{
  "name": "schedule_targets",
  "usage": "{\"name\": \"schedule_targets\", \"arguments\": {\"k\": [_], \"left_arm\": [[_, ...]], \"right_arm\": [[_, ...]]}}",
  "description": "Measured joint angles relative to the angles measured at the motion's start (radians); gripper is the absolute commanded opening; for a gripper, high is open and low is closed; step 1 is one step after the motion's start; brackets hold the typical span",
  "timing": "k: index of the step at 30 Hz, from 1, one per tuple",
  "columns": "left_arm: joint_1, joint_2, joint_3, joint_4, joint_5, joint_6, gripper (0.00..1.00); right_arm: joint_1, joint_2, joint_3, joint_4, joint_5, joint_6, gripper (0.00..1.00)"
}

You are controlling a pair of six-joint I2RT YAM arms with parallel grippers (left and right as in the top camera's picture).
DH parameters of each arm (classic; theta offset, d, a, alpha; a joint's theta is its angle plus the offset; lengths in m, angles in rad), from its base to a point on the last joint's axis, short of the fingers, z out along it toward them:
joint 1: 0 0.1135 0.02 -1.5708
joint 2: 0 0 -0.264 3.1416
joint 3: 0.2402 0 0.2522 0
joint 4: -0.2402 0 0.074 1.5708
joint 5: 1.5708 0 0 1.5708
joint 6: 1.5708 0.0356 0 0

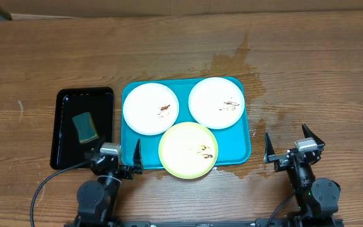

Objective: Clean dirty plates on tray and stack at the side

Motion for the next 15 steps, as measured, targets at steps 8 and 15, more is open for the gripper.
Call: {"name": "schedule_targets", "arguments": {"k": [8, 15], "left_arm": [[0.0, 0.0, 0.0, -0.003, -0.001, 0.0, 1.0], [0.0, 0.0, 0.0, -0.003, -0.001, 0.0, 1.0]], "right_arm": [[0.001, 0.003, 0.0, 0.045, 0.013, 0.114, 1.0], [0.001, 0.003, 0.0, 0.046, 0.02, 0.129, 1.0]]}}
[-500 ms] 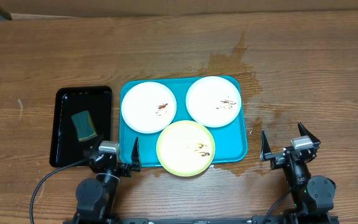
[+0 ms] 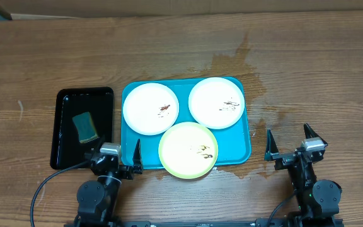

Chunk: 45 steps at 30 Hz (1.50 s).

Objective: Clean dirty plates on tray and stack at the side

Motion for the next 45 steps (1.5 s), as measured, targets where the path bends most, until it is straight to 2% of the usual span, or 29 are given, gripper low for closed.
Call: {"name": "schedule_targets", "arguments": {"k": [45], "left_arm": [[0.0, 0.0, 0.0, 0.0, 0.0, 0.0, 1.0]], "right_arm": [[0.0, 0.0, 0.0, 0.002, -0.027, 0.007, 1.0]]}}
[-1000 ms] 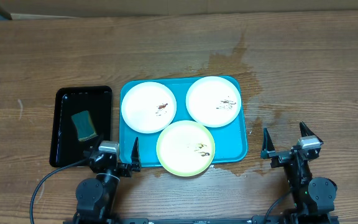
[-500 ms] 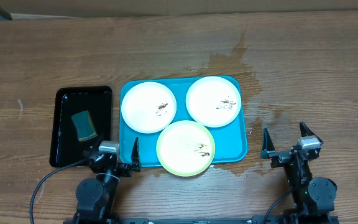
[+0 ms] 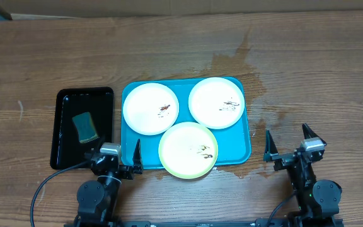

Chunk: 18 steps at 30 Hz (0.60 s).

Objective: Clean dirty plates on tray and stack at the side

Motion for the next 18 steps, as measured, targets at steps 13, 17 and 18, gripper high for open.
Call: {"name": "schedule_targets", "arguments": {"k": [13, 17, 18], "left_arm": [[0.0, 0.002, 0.0, 0.0, 0.0, 0.0, 0.99], [0.0, 0.001, 0.0, 0.0, 0.0, 0.0, 1.0], [0.0, 0.001, 0.0, 0.0, 0.0, 0.0, 1.0]], "right_arm": [[0.0, 0.227, 0.561, -0.336, -0.058, 0.031, 1.0], [0.0, 0.504, 0.922, -0.599, -0.072, 0.033, 1.0], [0.0, 0.568, 0.985, -0.636, -0.073, 0.032, 1.0]]}}
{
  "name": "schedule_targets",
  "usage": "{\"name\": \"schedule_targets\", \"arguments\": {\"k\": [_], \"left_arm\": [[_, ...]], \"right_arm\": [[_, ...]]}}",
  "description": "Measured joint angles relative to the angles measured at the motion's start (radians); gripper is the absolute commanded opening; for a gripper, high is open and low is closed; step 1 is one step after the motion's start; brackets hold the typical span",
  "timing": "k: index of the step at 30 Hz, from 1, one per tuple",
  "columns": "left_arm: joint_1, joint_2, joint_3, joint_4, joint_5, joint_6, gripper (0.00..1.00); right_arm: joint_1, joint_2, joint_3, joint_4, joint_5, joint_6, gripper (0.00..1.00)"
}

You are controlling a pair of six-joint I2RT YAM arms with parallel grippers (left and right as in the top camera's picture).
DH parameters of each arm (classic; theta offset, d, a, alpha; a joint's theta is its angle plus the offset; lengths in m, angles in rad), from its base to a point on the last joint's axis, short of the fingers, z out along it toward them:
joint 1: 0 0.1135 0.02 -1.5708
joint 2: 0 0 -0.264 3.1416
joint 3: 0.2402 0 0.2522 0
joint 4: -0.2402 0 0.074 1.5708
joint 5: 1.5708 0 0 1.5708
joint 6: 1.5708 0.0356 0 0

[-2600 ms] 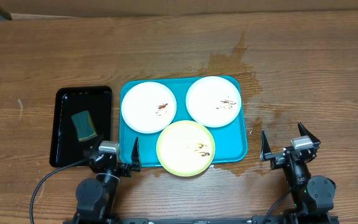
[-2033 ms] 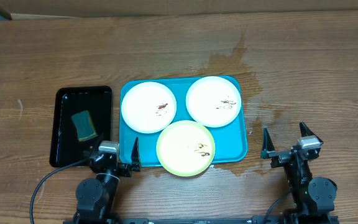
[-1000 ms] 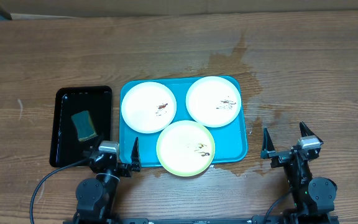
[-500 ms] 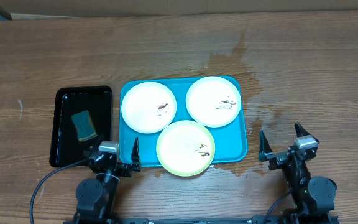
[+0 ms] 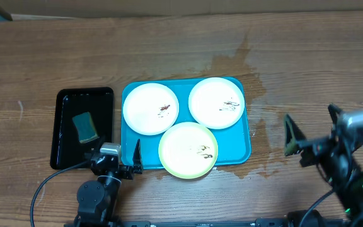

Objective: Clean dirty plates on tray and stack at the side

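Note:
Three dirty plates lie on the blue tray [image 5: 129,157]: a white plate [image 5: 150,108] at back left, a white plate [image 5: 216,102] at back right, and a yellow-green plate [image 5: 188,149] in front, each with brown smears. My left gripper [image 5: 114,153] stands open at the tray's front left corner. To the right of the tray, my right gripper [image 5: 312,128] is raised and open, holding nothing.
A black tray [image 5: 63,129] left of the blue one holds a green sponge [image 5: 85,127]. A wet stain spreads over the wooden table behind and right of the blue tray. A cardboard edge runs along the back.
My right gripper has risen and moved to the right and back from its low spot near the table's front edge. The left gripper, plates and sponge are unchanged.
Both grippers stood open and low at the front of the table through the earlier moments, the right one shifting only slightly. Now the right arm is lifted toward the right of the tray; nothing on the table has moved.

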Motion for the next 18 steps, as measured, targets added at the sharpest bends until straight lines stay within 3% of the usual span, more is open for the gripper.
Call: {"name": "schedule_targets", "arguments": {"k": [3, 6, 18], "left_arm": [[0.0, 0.001, 0.0, 0.001, 0.0, 0.0, 1.0], [0.0, 0.001, 0.0, 0.0, 0.0, 0.0, 1.0], [0.0, 0.001, -0.001, 0.045, 0.003, 0.0, 1.0]], "right_arm": [[0.0, 0.225, 0.273, -0.282, -0.004, 0.002, 1.0], [0.0, 0.421, 0.479, -0.418, -0.034, 0.022, 1.0], [0.0, 0.674, 0.541, -0.528, -0.279, 0.056, 0.96]]}}
